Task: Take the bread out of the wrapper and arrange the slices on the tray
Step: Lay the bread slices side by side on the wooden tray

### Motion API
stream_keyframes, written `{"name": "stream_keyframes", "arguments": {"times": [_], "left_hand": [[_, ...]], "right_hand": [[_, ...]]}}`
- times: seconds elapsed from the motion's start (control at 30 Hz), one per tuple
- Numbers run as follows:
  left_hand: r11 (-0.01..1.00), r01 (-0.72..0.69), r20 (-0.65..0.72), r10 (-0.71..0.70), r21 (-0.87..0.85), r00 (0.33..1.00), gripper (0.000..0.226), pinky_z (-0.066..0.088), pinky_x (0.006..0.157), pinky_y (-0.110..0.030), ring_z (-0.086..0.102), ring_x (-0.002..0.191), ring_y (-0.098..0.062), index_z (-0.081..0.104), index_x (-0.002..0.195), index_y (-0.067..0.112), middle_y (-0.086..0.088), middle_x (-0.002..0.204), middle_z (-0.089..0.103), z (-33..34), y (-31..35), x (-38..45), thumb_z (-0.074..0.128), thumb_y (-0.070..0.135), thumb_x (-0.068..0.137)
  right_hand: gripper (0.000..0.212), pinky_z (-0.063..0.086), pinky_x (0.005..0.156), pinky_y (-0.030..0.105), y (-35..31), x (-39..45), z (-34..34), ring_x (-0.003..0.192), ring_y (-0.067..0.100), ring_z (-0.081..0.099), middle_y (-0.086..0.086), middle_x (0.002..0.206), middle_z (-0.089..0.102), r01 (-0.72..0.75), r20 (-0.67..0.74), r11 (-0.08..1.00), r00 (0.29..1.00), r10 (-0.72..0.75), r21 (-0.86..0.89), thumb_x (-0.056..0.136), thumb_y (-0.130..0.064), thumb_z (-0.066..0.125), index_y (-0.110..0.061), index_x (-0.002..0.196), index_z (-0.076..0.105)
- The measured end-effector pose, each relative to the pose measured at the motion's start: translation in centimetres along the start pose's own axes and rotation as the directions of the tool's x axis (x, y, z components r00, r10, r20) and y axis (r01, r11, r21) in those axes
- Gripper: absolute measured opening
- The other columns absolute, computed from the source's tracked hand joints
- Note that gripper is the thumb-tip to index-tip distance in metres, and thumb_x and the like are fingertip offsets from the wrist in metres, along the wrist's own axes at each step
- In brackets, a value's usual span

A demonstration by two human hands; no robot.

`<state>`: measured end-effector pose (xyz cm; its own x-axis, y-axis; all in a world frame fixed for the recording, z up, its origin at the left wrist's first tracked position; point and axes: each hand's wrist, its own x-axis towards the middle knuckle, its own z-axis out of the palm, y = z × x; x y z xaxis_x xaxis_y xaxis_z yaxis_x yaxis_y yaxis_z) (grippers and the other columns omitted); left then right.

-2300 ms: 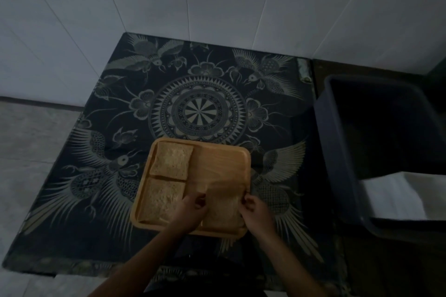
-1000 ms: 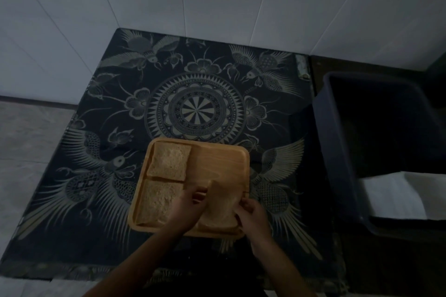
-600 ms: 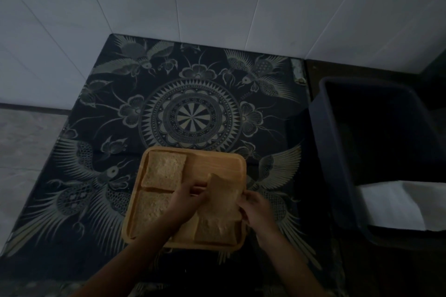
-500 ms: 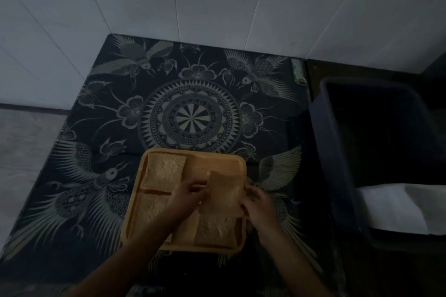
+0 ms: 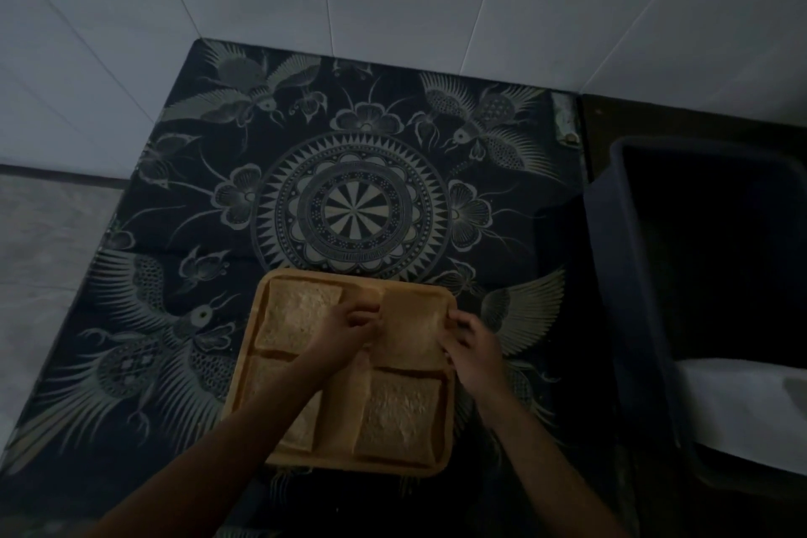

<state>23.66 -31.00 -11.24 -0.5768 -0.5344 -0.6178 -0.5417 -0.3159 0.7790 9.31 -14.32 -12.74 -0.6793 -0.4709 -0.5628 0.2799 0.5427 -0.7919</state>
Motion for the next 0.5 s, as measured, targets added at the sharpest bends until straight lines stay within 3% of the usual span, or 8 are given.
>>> {"name": "stream_keyframes", "arguments": {"times": [0.13,0.23,0.33,0.4,0.5], "left_hand": [[0.997,-0.010,-0.009,0.011,0.078,1.000,0.021,0.064,0.080,-0.038,0.076,0.090,-0.017,0.073,0.099,0.030,0.001,0.094,0.077,0.2,-0.3,1.3,0.071,0.011,0.089],[0.986,-0.013,-0.036,0.019,0.165,0.999,0.021,0.064,0.081,-0.039,0.075,0.087,-0.014,0.072,0.100,0.029,0.003,0.095,0.076,0.7,-0.8,1.8,0.072,0.013,0.088],[0.970,-0.011,-0.075,0.030,0.241,0.997,0.022,0.063,0.081,-0.037,0.073,0.088,-0.011,0.073,0.107,0.025,0.004,0.098,0.077,0.9,-1.4,2.0,0.072,0.015,0.088],[0.962,-0.038,-0.099,0.067,0.271,0.993,0.026,0.060,0.074,-0.025,0.071,0.086,-0.003,0.074,0.111,0.025,0.007,0.098,0.076,1.0,-1.7,1.9,0.073,0.016,0.087],[0.950,-0.076,-0.118,0.117,0.303,0.986,0.027,0.048,0.060,-0.005,0.068,0.083,0.006,0.073,0.113,0.026,0.009,0.096,0.076,1.2,-1.7,1.6,0.071,0.016,0.088]], "right_hand": [[0.032,0.059,0.076,0.027,0.3,1.1,0.1,0.095,0.010,0.069,-0.001,0.106,0.069,0.011,-0.020,0.993,1.000,-0.013,-0.122,0.095,-0.027,0.071,-0.020,0.125,0.061],[0.031,0.054,0.065,0.014,0.7,1.4,0.1,0.077,-0.004,0.068,-0.010,0.096,0.067,0.033,-0.040,0.973,0.998,-0.043,-0.230,0.095,-0.024,0.070,-0.019,0.125,0.062],[0.030,0.050,0.057,0.009,1.0,1.2,0.1,0.072,-0.017,0.064,-0.016,0.090,0.065,0.066,-0.036,0.948,0.996,-0.081,-0.312,0.096,-0.023,0.069,-0.019,0.125,0.063],[0.030,0.051,0.059,0.010,1.1,1.1,0.1,0.073,-0.010,0.067,-0.015,0.091,0.066,0.091,-0.030,0.927,0.994,-0.110,-0.364,0.097,-0.021,0.067,-0.017,0.127,0.062],[0.034,0.058,0.072,0.025,0.9,0.8,0.3,0.087,0.007,0.068,-0.007,0.099,0.067,0.121,-0.019,0.913,0.990,-0.139,-0.391,0.098,-0.020,0.066,-0.014,0.131,0.061]]}}
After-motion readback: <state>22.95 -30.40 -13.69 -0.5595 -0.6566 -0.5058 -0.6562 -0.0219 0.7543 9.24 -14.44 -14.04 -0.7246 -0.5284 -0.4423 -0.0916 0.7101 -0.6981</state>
